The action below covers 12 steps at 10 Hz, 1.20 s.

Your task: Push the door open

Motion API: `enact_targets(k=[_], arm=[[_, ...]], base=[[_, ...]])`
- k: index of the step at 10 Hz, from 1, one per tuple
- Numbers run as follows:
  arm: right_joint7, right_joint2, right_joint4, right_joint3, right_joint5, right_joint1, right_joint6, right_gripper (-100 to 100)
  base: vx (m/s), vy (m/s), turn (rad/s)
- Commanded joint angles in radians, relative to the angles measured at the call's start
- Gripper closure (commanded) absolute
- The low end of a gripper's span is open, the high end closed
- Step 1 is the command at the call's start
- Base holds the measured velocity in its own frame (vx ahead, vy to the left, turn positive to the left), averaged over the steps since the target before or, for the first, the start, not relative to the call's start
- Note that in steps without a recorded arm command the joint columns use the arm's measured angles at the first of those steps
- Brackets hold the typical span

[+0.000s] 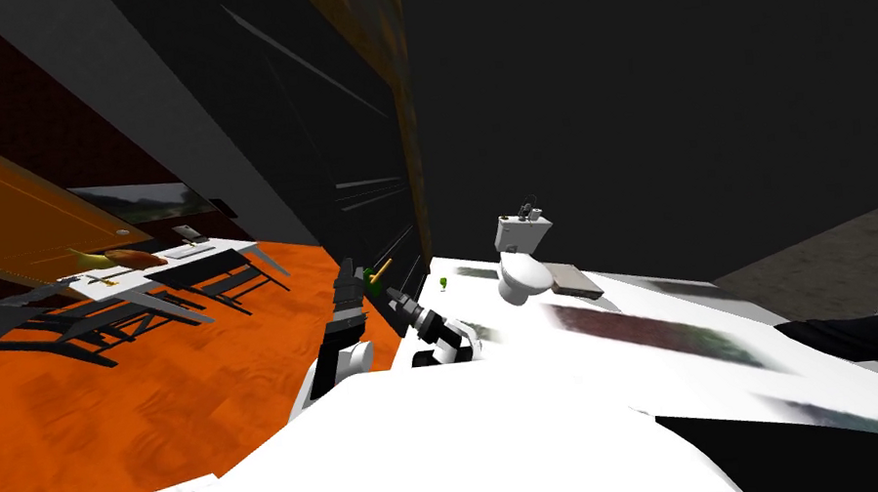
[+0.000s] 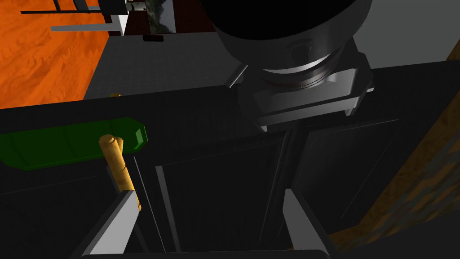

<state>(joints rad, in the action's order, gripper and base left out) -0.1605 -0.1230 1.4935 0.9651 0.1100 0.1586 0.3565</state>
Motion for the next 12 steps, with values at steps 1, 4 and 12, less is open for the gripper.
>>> enact_targets(k=[1, 4, 12], arm=[[-0.008, 0.001, -0.035, 0.035, 0.003, 0.023, 0.003, -100], [-0.021, 0.002, -0.082, 0.087, 0.008, 0.059, 0.002, -100], [-0.056, 0.006, -0.209, 0.228, 0.023, 0.155, 0.002, -100]], base=[[0.169, -0.015, -0.021], [0.166, -0.004, -0.011], [0.179, -0.017, -0.013]])
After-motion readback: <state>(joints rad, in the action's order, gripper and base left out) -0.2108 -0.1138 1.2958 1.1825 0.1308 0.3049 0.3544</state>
